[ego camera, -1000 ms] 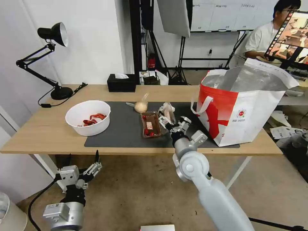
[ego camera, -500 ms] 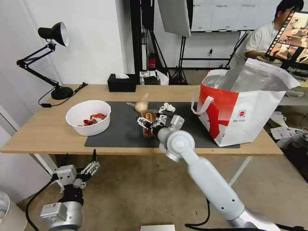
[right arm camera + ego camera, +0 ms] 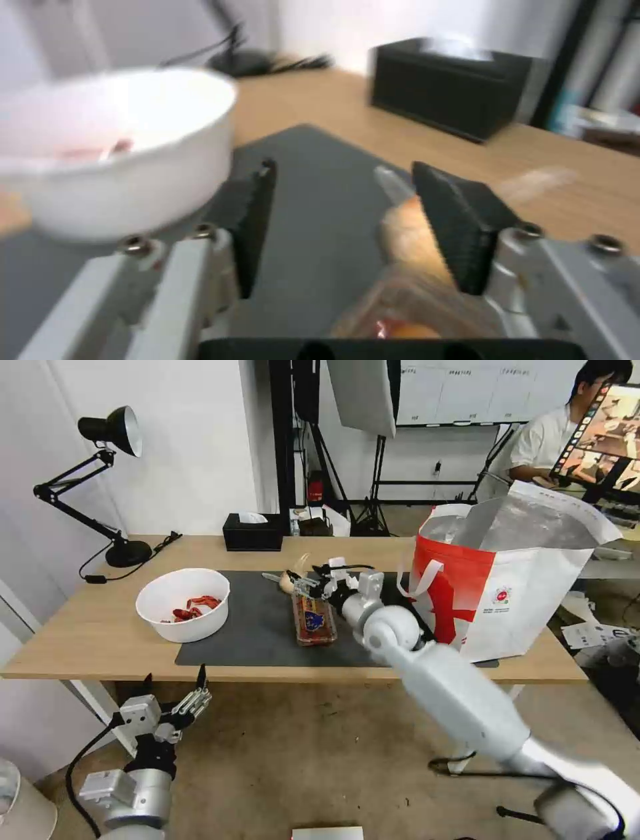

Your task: Pick up the trash from the table and place it into the takeout bag.

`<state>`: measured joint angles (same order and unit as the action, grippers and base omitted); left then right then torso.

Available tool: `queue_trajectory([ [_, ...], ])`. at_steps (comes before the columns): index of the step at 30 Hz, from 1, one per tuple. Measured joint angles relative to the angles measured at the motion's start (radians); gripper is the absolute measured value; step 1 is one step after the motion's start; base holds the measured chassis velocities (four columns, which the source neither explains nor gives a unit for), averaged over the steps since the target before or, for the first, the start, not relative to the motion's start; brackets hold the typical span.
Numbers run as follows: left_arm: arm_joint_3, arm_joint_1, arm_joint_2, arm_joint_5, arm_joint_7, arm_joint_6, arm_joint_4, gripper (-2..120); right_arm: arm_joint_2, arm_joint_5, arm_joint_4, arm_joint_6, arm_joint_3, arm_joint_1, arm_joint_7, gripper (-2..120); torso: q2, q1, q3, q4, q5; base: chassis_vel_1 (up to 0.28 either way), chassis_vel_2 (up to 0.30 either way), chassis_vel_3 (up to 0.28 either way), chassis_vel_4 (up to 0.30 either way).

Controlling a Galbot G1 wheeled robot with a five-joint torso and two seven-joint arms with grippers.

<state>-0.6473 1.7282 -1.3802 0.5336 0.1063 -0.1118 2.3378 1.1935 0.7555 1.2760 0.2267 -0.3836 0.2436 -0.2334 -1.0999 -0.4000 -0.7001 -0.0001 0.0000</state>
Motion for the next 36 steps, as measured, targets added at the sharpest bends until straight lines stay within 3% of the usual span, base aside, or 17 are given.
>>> queue_trajectory([
  [2,-0.004,-0.010,0.013,0.031,0.001,-0.012,0.000,100,0.010,-0.023,-0.045,-0.005,-0.021,-0.027,-0.045,48,0.000,0.000,0.000,0.0006,-0.0001,0.000,0.000,0.000,0.000],
  [4,-0.001,-0.048,0.054,0.094,0.002,-0.041,-0.006,100,0.026,-0.061,-0.124,-0.009,-0.069,-0.074,-0.102,37,0.000,0.000,0.000,0.0006,-0.0003,0.000,0.000,0.000,0.000],
  [7,0.013,-0.083,0.087,0.147,0.003,-0.060,-0.016,100,0.035,-0.078,-0.172,-0.007,-0.091,-0.091,-0.113,27,0.000,0.000,0.000,0.0002,-0.0002,0.000,0.000,0.000,0.000],
  [12,0.030,-0.139,0.134,0.216,0.004,-0.079,-0.040,100,0.033,-0.088,-0.201,0.007,-0.093,-0.089,-0.114,12,0.000,0.000,0.000,0.0000,-0.0001,0.000,0.000,0.000,0.000],
  [16,0.063,-0.208,0.190,0.300,0.026,-0.135,-0.060,100,0.018,-0.087,-0.197,0.013,-0.091,-0.080,-0.121,0,0.000,0.000,0.000,0.0002,-0.0001,0.000,0.000,0.000,0.000],
  [20,0.126,-0.315,0.249,0.400,0.067,-0.164,-0.124,100,0.008,-0.080,-0.186,0.018,-0.086,-0.069,-0.118,0,0.000,0.000,0.000,0.0002,-0.0001,0.000,0.000,0.000,0.000],
  [26,0.275,-0.555,0.335,0.595,0.125,-0.181,-0.301,100,-0.014,-0.054,-0.162,0.024,-0.076,-0.051,-0.101,0,0.000,0.000,0.000,-0.0002,0.0000,0.000,0.000,0.000,0.000],
  [36,0.402,-0.703,0.334,0.628,0.132,-0.187,-0.423,100,-0.020,-0.013,-0.138,0.024,-0.050,-0.031,-0.093,0,0.000,0.000,0.000,0.0001,0.0000,0.000,0.000,0.000,0.000],
])
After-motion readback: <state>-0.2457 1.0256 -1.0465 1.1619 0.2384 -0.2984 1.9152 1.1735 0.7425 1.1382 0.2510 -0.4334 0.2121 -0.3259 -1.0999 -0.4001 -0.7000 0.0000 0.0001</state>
